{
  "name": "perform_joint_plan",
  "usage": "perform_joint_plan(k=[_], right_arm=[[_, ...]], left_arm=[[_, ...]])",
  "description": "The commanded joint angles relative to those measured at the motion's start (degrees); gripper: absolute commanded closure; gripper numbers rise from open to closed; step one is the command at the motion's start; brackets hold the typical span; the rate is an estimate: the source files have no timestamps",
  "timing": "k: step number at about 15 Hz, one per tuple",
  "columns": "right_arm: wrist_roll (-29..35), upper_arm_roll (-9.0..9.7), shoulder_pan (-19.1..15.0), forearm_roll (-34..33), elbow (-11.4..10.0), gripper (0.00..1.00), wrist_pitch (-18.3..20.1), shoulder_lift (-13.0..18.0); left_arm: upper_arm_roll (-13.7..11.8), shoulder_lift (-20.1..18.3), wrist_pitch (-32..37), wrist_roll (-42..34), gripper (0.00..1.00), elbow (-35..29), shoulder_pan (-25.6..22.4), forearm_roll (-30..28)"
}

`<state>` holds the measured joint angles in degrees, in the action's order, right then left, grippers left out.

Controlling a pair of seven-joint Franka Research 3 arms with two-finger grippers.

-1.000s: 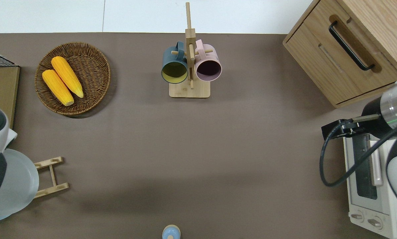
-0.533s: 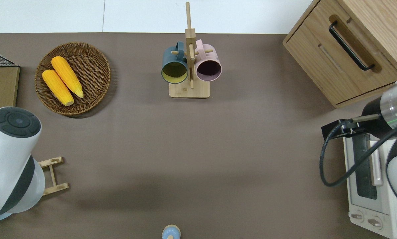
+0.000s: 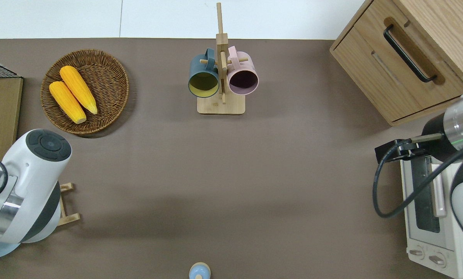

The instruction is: Pick gray plate from table and place it on lower plate rack with left arm

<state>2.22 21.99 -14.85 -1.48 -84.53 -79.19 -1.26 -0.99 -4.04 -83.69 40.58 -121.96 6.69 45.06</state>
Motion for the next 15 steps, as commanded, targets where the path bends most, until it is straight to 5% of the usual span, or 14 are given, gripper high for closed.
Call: perform_joint_plan(k=[1,7,11,13,15], right_arm=[[0.7,1.21,-1.3,-0.4,0.4,0.017,0.6,0.1],[0.7,1.21,-1.3,-0.4,0.4,0.017,0.6,0.1],[0.7,1.13,-1.3,-0.4,0.4,0.017,0.6,0.1],[0.7,1.21,-1.3,-0.4,0.4,0.017,0.6,0.1],[0.7,1.21,-1.3,-0.4,0.4,0.017,0.6,0.1]], left_arm=[[-0.4,-0.1,-2.1,3.8,1.0,-2.5,1.0,1.4],[-0.3,0.2,-2.4,5.1,1.0,-2.6,1.3,1.0],[-0.3,0.1,-2.9,4.2,0.52,-2.6,1.3,0.5],[-0.3,0.0,-3.0,4.2,0.08,-2.5,1.3,0.4],[-0.3,0.0,-3.0,3.5,0.0,-2.5,1.3,0.3]])
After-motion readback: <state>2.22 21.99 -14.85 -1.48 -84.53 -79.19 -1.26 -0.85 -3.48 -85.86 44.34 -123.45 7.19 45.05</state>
